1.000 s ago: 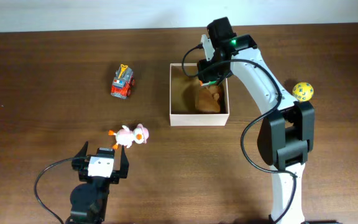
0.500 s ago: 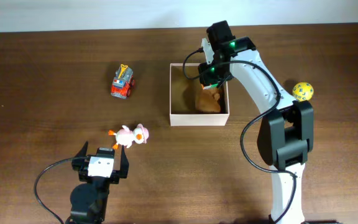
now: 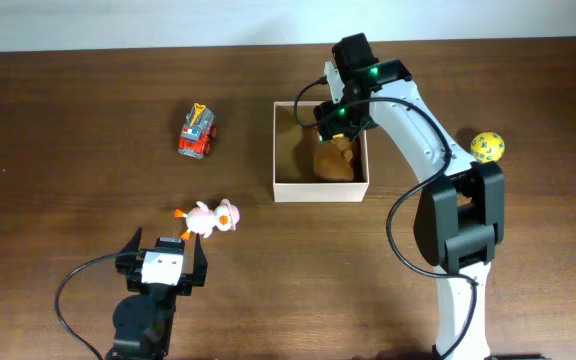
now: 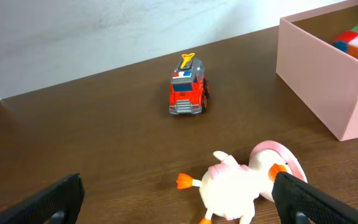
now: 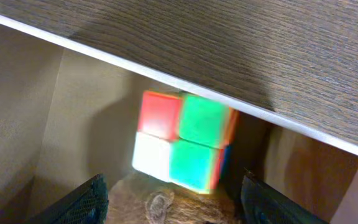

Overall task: Pack container
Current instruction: 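Lower the cube into the box beside the plush and release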

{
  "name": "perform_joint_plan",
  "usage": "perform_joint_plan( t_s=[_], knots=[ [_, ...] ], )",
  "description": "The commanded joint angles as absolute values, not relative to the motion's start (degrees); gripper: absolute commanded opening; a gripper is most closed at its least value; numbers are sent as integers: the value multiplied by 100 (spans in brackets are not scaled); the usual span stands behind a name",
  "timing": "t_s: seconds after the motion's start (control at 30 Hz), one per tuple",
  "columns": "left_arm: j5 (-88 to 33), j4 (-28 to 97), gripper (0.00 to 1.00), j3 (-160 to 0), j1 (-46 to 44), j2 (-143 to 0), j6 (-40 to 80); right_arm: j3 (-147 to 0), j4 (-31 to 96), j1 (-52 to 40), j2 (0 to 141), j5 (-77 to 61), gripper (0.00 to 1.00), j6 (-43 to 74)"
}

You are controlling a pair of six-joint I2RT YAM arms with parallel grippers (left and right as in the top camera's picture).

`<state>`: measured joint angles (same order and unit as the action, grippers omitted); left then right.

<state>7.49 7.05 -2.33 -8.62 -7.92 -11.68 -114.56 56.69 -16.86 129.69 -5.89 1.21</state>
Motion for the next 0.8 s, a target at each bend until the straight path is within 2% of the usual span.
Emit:
perform_joint_plan(
  t_s=[0.0, 0.5, 0.63, 0.77],
  knots=[
    [690, 687, 99, -187, -880, -742, -1098, -11419, 5651, -1680, 13067, -534, 72, 115],
    [690, 687, 99, -187, -880, -742, -1098, -11909, 5975, -1686, 13043, -585, 71, 113],
    [690, 687, 99, -187, -880, -742, -1098, -12101, 6088, -1702, 13043, -832, 52, 113],
    [690, 687, 99, -185, -880, -742, -1098, -12097, 6088, -1761, 13058, -1122, 49, 115]
  ],
)
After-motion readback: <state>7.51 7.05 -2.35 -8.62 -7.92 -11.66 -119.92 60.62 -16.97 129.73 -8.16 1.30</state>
